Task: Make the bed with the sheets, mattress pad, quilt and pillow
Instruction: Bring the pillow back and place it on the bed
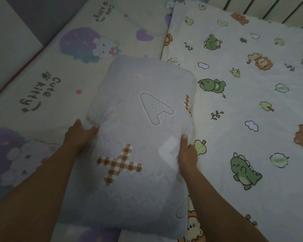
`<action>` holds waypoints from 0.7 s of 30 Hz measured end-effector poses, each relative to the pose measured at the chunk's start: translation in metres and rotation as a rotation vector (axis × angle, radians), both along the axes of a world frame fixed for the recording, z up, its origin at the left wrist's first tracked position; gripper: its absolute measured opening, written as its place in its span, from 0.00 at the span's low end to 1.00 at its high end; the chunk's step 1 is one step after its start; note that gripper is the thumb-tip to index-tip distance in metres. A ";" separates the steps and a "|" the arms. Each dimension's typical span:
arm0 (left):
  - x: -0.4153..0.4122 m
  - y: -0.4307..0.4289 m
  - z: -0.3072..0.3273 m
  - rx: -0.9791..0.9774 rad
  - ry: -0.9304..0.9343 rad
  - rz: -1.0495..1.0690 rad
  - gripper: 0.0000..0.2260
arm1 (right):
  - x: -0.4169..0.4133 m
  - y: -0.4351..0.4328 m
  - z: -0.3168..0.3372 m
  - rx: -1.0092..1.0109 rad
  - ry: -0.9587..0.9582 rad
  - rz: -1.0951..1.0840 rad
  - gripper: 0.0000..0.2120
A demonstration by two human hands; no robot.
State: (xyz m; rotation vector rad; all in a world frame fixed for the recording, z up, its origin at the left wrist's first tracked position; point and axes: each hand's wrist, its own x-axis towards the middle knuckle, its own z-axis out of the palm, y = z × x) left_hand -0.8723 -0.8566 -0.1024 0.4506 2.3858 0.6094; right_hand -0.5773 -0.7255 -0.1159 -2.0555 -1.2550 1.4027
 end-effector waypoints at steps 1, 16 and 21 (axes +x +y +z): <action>0.000 -0.003 0.000 0.010 0.050 0.000 0.43 | -0.001 -0.002 0.000 0.042 -0.051 0.021 0.31; -0.006 -0.021 0.004 -0.209 0.111 0.003 0.41 | 0.021 0.012 -0.022 0.076 -0.358 0.227 0.25; -0.018 0.010 -0.001 -0.014 -0.007 0.051 0.40 | 0.003 0.037 -0.018 0.007 0.221 -0.021 0.32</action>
